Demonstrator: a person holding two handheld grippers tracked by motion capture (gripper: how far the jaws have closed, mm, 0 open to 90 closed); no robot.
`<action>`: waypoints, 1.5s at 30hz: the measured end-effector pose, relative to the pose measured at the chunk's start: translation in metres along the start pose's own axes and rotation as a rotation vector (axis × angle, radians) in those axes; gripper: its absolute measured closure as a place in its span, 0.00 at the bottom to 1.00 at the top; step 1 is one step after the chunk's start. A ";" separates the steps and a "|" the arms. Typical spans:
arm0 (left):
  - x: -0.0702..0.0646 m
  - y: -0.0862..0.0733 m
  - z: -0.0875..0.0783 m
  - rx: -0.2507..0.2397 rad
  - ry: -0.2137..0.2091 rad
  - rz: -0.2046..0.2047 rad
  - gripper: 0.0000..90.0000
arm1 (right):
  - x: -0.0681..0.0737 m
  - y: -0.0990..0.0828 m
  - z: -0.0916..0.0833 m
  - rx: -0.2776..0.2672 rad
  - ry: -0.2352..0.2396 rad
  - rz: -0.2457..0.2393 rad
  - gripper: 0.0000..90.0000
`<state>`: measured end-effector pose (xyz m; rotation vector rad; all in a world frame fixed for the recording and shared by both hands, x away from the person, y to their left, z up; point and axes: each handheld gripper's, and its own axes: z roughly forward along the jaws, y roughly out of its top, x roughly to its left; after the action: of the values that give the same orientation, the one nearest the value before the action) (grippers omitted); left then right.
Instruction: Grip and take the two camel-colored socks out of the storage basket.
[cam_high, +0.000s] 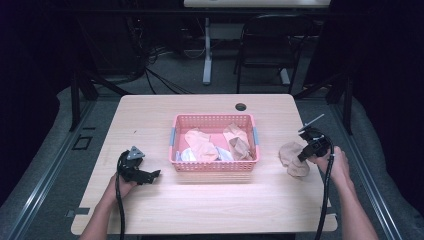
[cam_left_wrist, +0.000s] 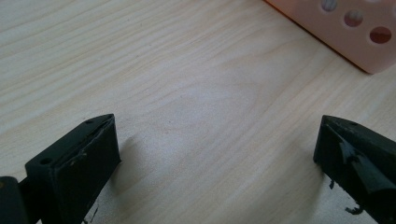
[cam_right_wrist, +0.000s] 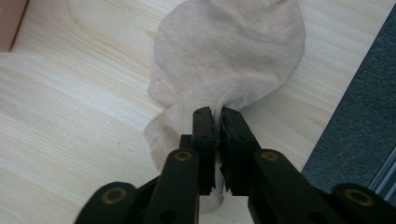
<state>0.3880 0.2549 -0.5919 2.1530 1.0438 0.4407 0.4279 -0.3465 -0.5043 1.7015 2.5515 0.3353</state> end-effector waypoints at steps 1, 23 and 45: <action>0.000 0.000 0.000 -0.001 0.001 -0.003 0.00 | 0.000 -0.001 0.000 -0.020 0.004 0.016 0.89; 0.000 0.000 0.000 -0.001 0.001 -0.003 0.00 | 0.034 0.017 -0.060 -0.117 0.017 -0.032 0.06; 0.000 0.000 0.000 -0.001 -0.002 0.000 0.00 | 0.109 0.072 -0.110 -0.200 0.042 -0.198 0.01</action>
<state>0.3878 0.2550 -0.5920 2.1521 1.0421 0.4395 0.4327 -0.2365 -0.3737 1.3766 2.5855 0.5954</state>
